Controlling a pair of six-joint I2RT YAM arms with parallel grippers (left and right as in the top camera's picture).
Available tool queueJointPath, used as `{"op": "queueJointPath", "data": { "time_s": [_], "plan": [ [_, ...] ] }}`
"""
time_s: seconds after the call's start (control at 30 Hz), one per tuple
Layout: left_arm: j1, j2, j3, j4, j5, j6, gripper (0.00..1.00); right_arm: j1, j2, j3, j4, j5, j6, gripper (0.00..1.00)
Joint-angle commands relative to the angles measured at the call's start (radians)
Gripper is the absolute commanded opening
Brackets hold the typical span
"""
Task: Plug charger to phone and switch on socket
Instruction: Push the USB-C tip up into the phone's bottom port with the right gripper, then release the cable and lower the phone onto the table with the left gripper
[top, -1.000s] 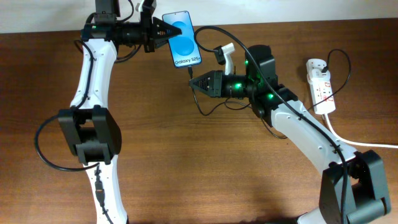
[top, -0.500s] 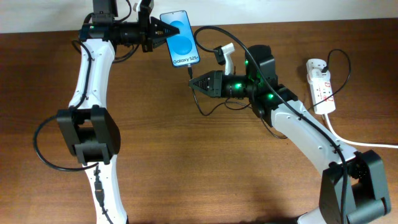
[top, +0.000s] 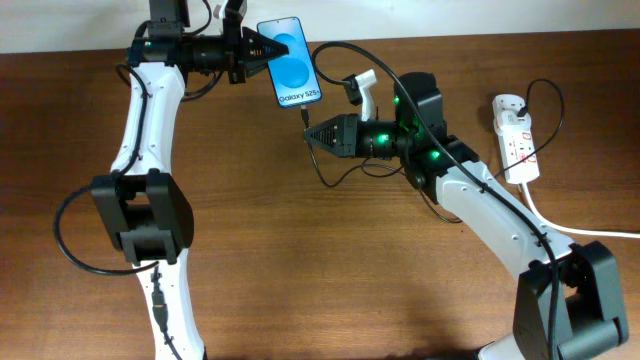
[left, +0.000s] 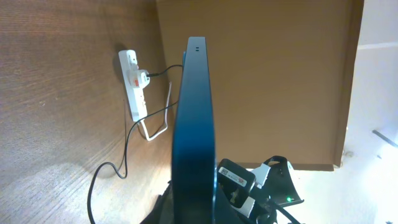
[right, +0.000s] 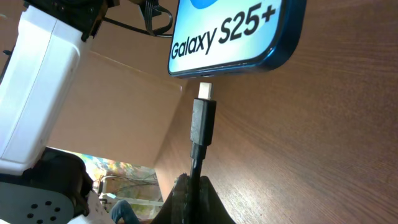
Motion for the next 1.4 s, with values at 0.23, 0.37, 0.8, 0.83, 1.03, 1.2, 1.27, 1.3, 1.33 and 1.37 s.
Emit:
{"op": "queueJointPath", "data": {
  "time_s": [0.23, 0.37, 0.8, 0.83, 1.03, 1.2, 1.27, 1.3, 1.33, 1.37],
  "plan": [
    [-0.010, -0.001, 0.008, 0.006, 0.019, -0.002, 0.00, -0.001, -0.011, 0.008, 0.003, -0.016, -0.014, 0.04],
    [-0.010, -0.001, 0.008, 0.006, 0.050, 0.002, 0.00, -0.001, -0.011, 0.008, 0.003, 0.002, -0.015, 0.04],
    [-0.042, -0.001, 0.008, 0.002, 0.098, 0.044, 0.00, -0.028, -0.011, 0.008, 0.003, 0.024, -0.017, 0.04],
    [-0.042, -0.001, 0.008, 0.002, 0.098, 0.044, 0.00, -0.035, -0.011, 0.008, 0.003, 0.025, -0.017, 0.04],
    [-0.042, -0.001, 0.008, 0.002, 0.098, 0.044, 0.00, -0.035, -0.011, 0.010, 0.023, 0.029, -0.014, 0.04],
    [-0.043, -0.001, 0.008, 0.002, 0.098, 0.044, 0.00, -0.060, -0.011, 0.010, 0.032, 0.027, -0.014, 0.04],
    [-0.044, -0.001, 0.008, 0.002, 0.098, 0.044, 0.00, -0.067, -0.011, 0.010, 0.032, 0.026, -0.014, 0.04],
    [-0.044, -0.001, 0.008, 0.002, 0.098, 0.044, 0.00, -0.067, -0.011, 0.010, 0.032, 0.026, -0.014, 0.04],
    [-0.045, -0.001, 0.008, 0.002, 0.098, 0.044, 0.00, -0.067, -0.011, 0.010, 0.032, 0.026, -0.015, 0.04],
    [-0.045, -0.001, 0.008, 0.002, 0.098, 0.043, 0.00, -0.067, -0.011, 0.010, 0.032, 0.026, -0.015, 0.04]
  ]
}}
